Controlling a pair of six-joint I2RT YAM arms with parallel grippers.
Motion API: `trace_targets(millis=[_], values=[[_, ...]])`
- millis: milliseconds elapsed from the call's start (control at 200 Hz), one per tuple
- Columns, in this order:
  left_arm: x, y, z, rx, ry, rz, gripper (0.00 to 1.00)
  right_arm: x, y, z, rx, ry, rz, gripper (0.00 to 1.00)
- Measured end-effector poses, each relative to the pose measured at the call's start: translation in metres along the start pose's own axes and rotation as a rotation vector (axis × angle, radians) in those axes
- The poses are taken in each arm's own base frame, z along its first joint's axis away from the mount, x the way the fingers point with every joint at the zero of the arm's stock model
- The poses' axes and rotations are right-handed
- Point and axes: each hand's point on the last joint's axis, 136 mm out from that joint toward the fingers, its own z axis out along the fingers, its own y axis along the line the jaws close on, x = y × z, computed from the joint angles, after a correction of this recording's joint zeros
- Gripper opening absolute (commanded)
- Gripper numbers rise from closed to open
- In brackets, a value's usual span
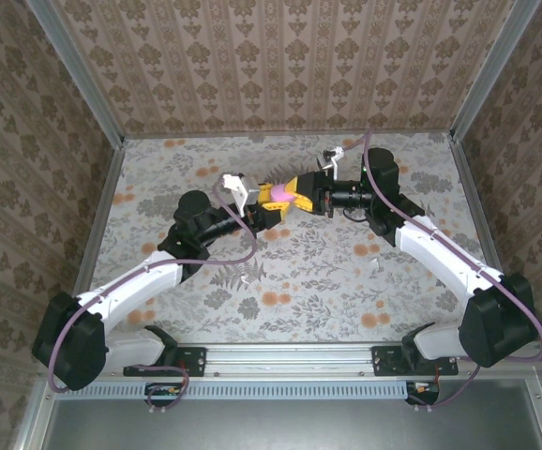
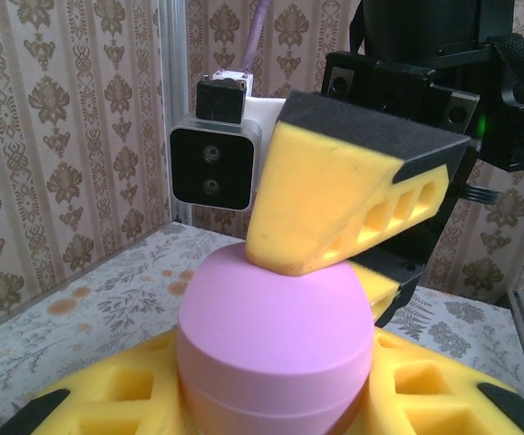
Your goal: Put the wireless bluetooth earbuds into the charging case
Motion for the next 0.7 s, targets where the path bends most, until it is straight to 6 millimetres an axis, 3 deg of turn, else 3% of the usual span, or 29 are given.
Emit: trace_targets(millis=[145,295,385,530,700], values=[[0.002,0.000,0.000,-0.001,0.010,0.009,0.43,0.000,-0.002,0.000,0.006,-0.003,0.000,0.26],[0.006,0.001,0.000,-0.006,0.029,0.024,0.65,-0.002,-0.009,-0.001,0.022,-0.018,-0.006,0.24],[0.012,0.003,0.000,-0.018,0.050,0.024,0.74,-0.006,-0.017,-0.004,0.042,-0.052,-0.004,0.24],[0.017,0.008,-0.005,-0.060,0.084,0.030,0.79,-0.017,-0.029,-0.015,0.106,-0.145,-0.028,0.24],[0.010,0.014,-0.023,-0.159,0.067,0.052,0.80,-0.034,-0.051,-0.029,0.228,-0.276,-0.059,0.24]])
